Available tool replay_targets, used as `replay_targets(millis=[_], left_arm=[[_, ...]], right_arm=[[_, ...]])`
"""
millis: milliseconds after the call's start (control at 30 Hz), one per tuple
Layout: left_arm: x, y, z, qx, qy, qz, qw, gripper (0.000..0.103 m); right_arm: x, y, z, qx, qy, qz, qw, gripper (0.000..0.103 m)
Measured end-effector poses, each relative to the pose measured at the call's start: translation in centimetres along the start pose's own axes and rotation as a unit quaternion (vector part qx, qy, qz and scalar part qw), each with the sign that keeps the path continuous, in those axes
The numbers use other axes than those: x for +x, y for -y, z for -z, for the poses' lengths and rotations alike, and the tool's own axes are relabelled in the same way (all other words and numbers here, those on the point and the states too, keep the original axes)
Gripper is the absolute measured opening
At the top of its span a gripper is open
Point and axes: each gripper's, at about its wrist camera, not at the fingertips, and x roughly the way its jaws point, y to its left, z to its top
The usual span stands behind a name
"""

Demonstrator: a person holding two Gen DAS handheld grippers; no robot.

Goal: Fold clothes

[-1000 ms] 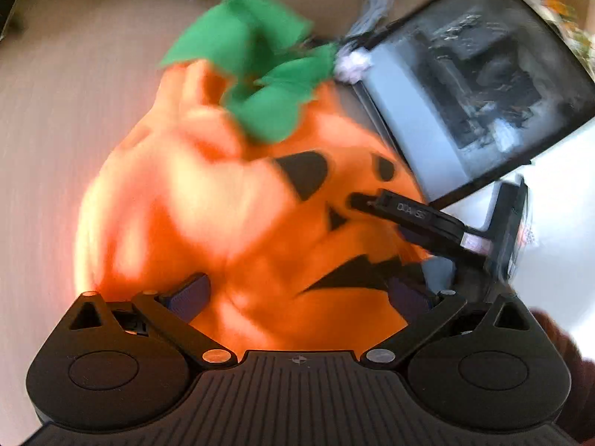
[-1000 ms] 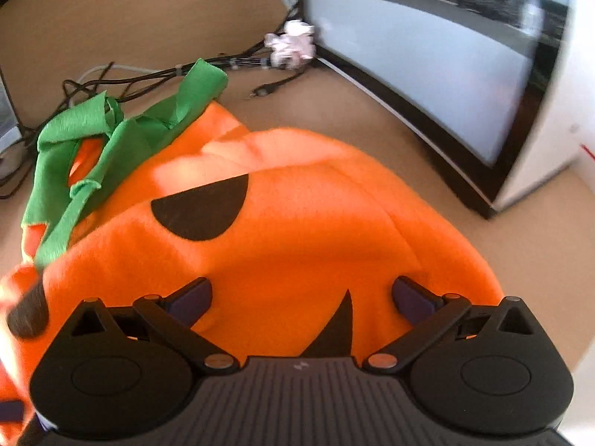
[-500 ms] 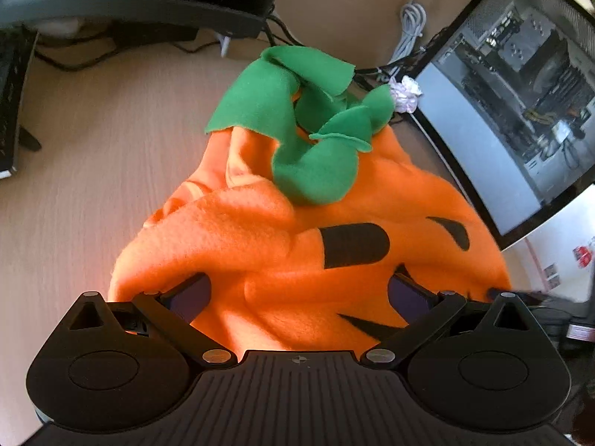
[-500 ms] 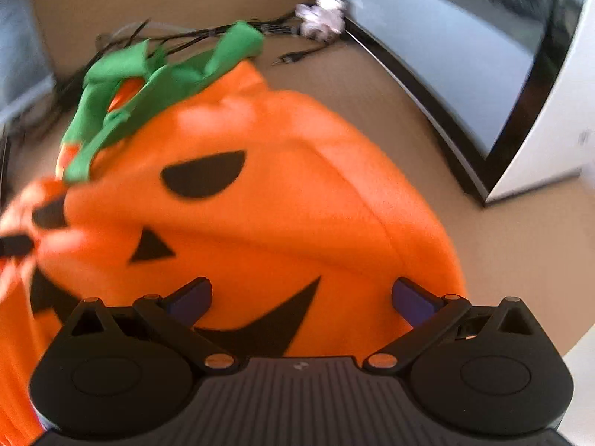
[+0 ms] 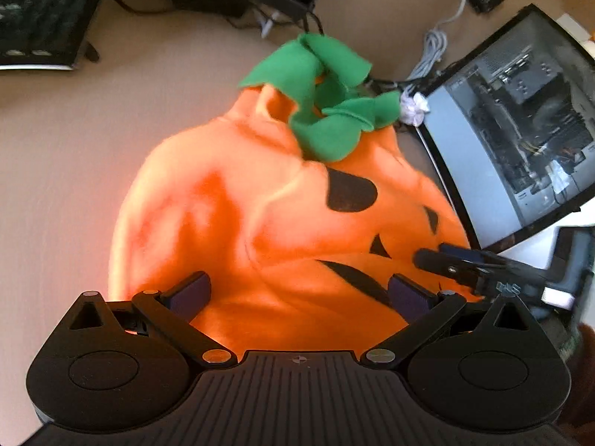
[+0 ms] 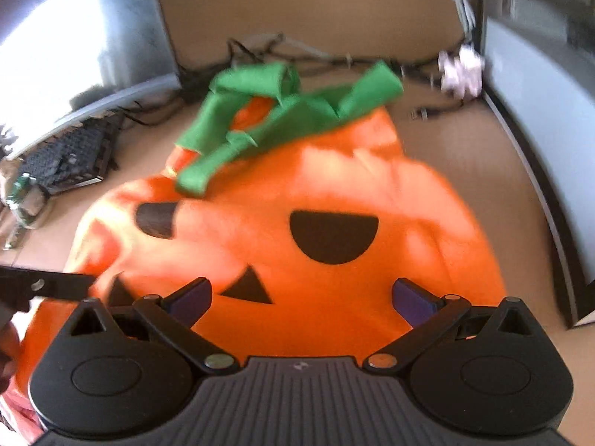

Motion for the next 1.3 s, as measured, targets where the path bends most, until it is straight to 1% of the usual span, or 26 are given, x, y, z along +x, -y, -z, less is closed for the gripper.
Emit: replay_targets(millis=[100, 133, 167, 200, 233, 333, 367, 433, 467, 600, 667, 700, 767, 800, 833, 867, 900, 933, 1000, 1033, 1067, 1133, 1167, 1233, 1300], left_arm=[[-2.1, -1.2, 0.3, 0.004, 0.010, -0.067, 0.9977, 0.103], [-2.8, -1.5, 0.3, 0.001, 0.015, -0.092, 0.9956, 0.103], [-3.7, -1.6, 0.3, 0.000, 0.022, -0.101, 0.9946, 0.103], [-4.5, -1.5, 0.2, 0.001, 0.030, -0.100, 0.9945, 0.103], [-5.4, -1.1, 0.1, 0.006, 0.042, -0.088, 0.9952, 0.103], [-6.6, 1.4, -0.6, 0.038, 0.074, -0.013, 0.9965, 0.103], [-6.2, 2.2, -0.8, 0.047, 0.074, 0.011, 0.9961, 0.103], [-4.8, 3.5, -1.0, 0.061, 0.062, 0.054, 0.9948, 0.103], [-3.7, 4.0, -0.9, 0.069, 0.048, 0.058, 0.9948, 0.103], [-0.6, 4.7, 0.0, 0.109, 0.002, 0.045, 0.9931, 0.103], [0.4, 4.2, 0.5, 0.112, -0.013, 0.050, 0.9923, 0.103], [1.0, 3.8, 0.7, 0.112, -0.018, 0.056, 0.9920, 0.103], [2.3, 3.1, 1.0, 0.093, -0.031, 0.044, 0.9943, 0.103], [2.4, 3.0, 1.1, 0.084, -0.032, 0.040, 0.9952, 0.103], [2.4, 2.9, 1.2, 0.076, -0.030, 0.039, 0.9959, 0.103], [2.3, 2.9, 1.4, 0.069, -0.029, 0.038, 0.9965, 0.103], [2.4, 2.8, 1.6, 0.066, -0.024, 0.037, 0.9968, 0.103], [2.3, 2.7, 1.9, 0.064, -0.017, 0.035, 0.9972, 0.103], [2.2, 2.7, 2.4, 0.053, -0.006, 0.029, 0.9981, 0.103], [2.1, 2.8, 2.6, 0.046, -0.012, 0.029, 0.9985, 0.103], [2.1, 2.9, 2.7, 0.046, -0.019, 0.033, 0.9982, 0.103], [2.1, 3.0, 2.7, 0.054, -0.029, 0.041, 0.9973, 0.103], [2.3, 3.2, 2.6, 0.060, -0.031, 0.041, 0.9969, 0.103], [2.2, 3.2, 2.7, 0.056, -0.028, 0.040, 0.9973, 0.103], [2.0, 3.0, 3.0, 0.049, -0.020, 0.039, 0.9979, 0.103]], right_arm=[[1.1, 1.6, 0.9, 0.039, -0.020, -0.020, 0.999, 0.103], [1.1, 2.0, 1.3, 0.045, -0.005, -0.025, 0.999, 0.103], [1.0, 2.4, 1.7, 0.050, 0.011, -0.030, 0.998, 0.103], [1.0, 2.3, 2.0, 0.048, 0.020, -0.028, 0.998, 0.103], [1.0, 2.2, 2.2, 0.047, 0.030, -0.025, 0.998, 0.103], [1.5, 1.0, 2.7, 0.019, 0.045, 0.002, 0.999, 0.103], [1.9, 0.3, 2.6, -0.002, 0.039, 0.012, 0.999, 0.103], [2.2, -0.4, 1.9, -0.029, 0.010, 0.014, 0.999, 0.103], [2.3, -0.8, 1.6, -0.043, -0.004, 0.015, 0.999, 0.103], [-1.8, -0.1, -1.1, -0.009, 0.023, -0.013, 1.000, 0.103], [-3.8, 0.3, -2.4, 0.008, 0.038, -0.027, 0.999, 0.103], [-4.9, 0.0, -3.2, 0.007, 0.057, -0.027, 0.998, 0.103], [-6.0, -1.3, -4.8, -0.023, 0.095, -0.022, 0.995, 0.103], [-5.7, -2.4, -5.6, -0.051, 0.109, -0.010, 0.993, 0.102], [-5.4, -3.6, -6.5, -0.080, 0.123, 0.003, 0.989, 0.094], [-4.2, -4.7, -7.2, -0.105, 0.120, 0.000, 0.987, 0.084], [-2.9, -5.8, -8.0, -0.130, 0.115, -0.004, 0.985, 0.081], [-1.2, -6.7, -8.6, -0.148, 0.103, -0.017, 0.983, 0.078], [2.6, -7.9, -9.7, -0.170, 0.084, -0.038, 0.981, 0.073], [4.5, -8.6, -10.3, -0.181, 0.074, -0.049, 0.979, 0.069], [6.0, -8.8, -10.7, -0.183, 0.063, -0.058, 0.979, 0.062], [9.1, -9.1, -11.4, -0.186, 0.043, -0.077, 0.979, 0.054], [10.3, -9.1, -11.6, -0.182, 0.030, -0.086, 0.979, 0.053], [12.5, -9.2, -12.2, -0.179, 0.009, -0.104, 0.978, 0.053], [13.7, -9.7, -12.4, -0.205, 0.014, -0.095, 0.974, 0.053]])
